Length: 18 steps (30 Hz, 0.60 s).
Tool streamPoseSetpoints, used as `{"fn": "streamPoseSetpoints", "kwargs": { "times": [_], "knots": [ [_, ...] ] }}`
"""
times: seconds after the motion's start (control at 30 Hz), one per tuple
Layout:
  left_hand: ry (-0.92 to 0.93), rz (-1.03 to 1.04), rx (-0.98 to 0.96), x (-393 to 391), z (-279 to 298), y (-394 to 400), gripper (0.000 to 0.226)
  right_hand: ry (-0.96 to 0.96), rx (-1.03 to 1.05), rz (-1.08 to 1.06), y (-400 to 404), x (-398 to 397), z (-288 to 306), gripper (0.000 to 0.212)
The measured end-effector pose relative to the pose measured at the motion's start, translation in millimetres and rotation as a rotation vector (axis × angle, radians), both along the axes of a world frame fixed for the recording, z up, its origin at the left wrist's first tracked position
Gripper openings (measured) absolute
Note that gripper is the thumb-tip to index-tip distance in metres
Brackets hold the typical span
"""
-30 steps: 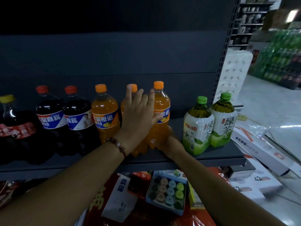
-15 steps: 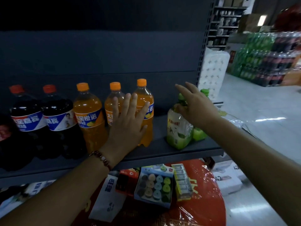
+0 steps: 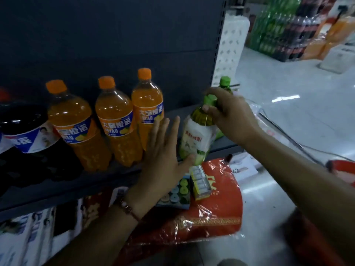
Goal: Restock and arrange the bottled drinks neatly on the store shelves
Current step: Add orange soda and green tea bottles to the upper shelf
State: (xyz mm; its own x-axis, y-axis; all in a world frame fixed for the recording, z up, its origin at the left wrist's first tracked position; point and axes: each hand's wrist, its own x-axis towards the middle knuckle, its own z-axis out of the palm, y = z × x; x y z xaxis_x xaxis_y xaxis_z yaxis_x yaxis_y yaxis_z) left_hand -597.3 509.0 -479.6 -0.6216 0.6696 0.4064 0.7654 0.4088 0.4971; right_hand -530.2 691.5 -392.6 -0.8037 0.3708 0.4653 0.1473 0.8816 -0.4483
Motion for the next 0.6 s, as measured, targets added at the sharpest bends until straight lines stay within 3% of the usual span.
{"fn": "streamPoseSetpoints", "kwargs": {
  "times": [0.07,0.13,0.2,0.33,0.47,0.6],
  "knots": [
    [-0.431,-0.105,0.090,14.1,7.6,5.8,0.104,-0.047,-0.067,0.030,-11.8,16.8,13.7,0.034],
    [-0.717,-0.179,0.237,33.4,19.8,8.1,0.109,-0.099,-0.098,0.055,-27.1,32.2,33.1,0.033],
    [-0.796,-0.146,0.322,55.6,42.0,6.2,0.110,-0.160,-0.120,0.058,-39.7,47.7,59.0,0.031],
    [-0.703,-0.063,0.322,99.6,102.1,-13.0,0.098,-0.188,-0.255,0.121,-57.3,87.1,120.1,0.028],
    [-1.010,-0.016,0.320,136.6,183.7,-38.7,0.098,-0.171,-0.697,0.087,-61.6,123.4,194.1,0.040],
    [-1.190,0.051,0.393,170.3,269.8,-61.1,0.090,-0.210,-1.173,0.098,-64.1,168.4,260.6,0.049]
  ]
}}
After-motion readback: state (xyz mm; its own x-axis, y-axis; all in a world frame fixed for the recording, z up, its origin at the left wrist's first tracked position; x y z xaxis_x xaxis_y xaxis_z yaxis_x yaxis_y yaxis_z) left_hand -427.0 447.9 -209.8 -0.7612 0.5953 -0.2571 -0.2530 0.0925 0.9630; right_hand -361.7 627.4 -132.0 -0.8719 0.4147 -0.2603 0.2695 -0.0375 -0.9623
